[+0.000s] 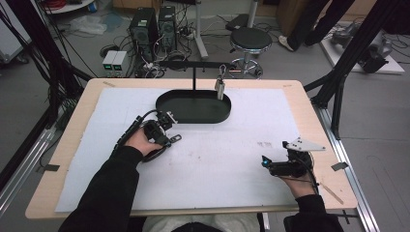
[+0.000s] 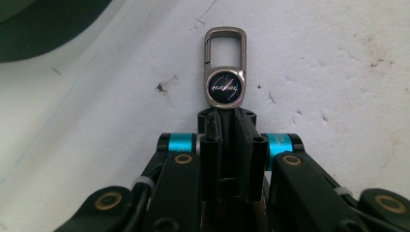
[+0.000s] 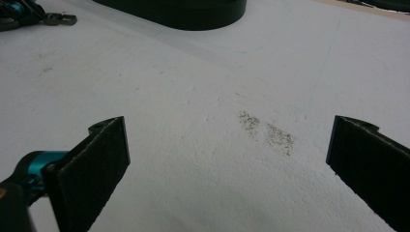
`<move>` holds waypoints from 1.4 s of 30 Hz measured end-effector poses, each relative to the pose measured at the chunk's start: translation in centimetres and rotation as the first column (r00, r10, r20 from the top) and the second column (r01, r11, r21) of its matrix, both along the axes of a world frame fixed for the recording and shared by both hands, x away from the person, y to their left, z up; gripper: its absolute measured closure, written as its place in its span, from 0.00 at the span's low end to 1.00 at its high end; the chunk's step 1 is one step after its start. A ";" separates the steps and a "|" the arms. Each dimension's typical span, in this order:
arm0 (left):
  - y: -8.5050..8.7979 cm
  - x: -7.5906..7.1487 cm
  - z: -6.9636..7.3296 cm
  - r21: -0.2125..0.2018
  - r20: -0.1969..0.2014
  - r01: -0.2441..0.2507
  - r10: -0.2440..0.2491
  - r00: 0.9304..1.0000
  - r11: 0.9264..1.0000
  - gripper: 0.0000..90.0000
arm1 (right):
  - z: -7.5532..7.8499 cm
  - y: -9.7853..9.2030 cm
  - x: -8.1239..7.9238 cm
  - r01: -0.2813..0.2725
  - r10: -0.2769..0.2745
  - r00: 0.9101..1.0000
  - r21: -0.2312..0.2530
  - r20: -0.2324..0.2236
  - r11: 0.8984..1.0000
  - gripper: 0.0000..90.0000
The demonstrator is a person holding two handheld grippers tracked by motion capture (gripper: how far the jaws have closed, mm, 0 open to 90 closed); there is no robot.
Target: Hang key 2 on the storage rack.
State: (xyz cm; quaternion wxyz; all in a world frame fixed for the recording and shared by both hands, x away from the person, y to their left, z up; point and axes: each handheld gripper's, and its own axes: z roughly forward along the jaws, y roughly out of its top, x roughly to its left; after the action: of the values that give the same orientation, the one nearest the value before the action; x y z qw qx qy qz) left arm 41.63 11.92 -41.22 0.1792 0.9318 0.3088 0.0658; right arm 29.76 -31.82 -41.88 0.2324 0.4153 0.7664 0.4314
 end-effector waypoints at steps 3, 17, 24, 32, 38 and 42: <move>0.0 -0.2 0.1 0.003 0.015 0.021 -0.021 1.000 1.000 0.91 | 0.0 0.0 0.0 0.002 -0.002 1.000 0.000 0.000 1.000 0.01; 3.3 -0.4 3.8 -0.144 0.082 -0.033 0.045 0.996 0.989 0.91 | -0.2 0.0 -0.1 -0.001 0.001 1.000 0.017 0.004 1.000 0.01; 5.0 0.3 6.8 -0.215 0.127 -0.042 0.071 0.989 0.976 0.91 | -0.3 0.3 0.0 -0.005 0.005 1.000 0.018 0.001 1.000 0.01; 4.7 1.0 8.6 -0.225 0.158 -0.029 0.066 0.985 0.974 0.91 | -0.4 0.2 0.1 -0.007 0.007 1.000 0.024 -0.012 1.000 0.01; 4.3 1.5 9.8 -0.234 0.182 -0.018 0.062 0.981 0.972 0.91 | -0.5 0.2 0.2 -0.008 0.009 1.000 0.026 -0.019 1.000 0.01; 4.1 2.1 10.3 -0.229 0.203 -0.020 0.067 0.977 0.973 0.91 | -0.5 0.3 0.3 -0.006 0.007 1.000 0.031 -0.024 0.999 0.01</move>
State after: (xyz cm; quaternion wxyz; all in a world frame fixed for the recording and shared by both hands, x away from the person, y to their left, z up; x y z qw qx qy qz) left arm 43.71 16.04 -30.91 0.3138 0.8863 0.3141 0.1319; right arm 30.09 -31.48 -42.41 0.2154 0.4213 0.7638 0.4390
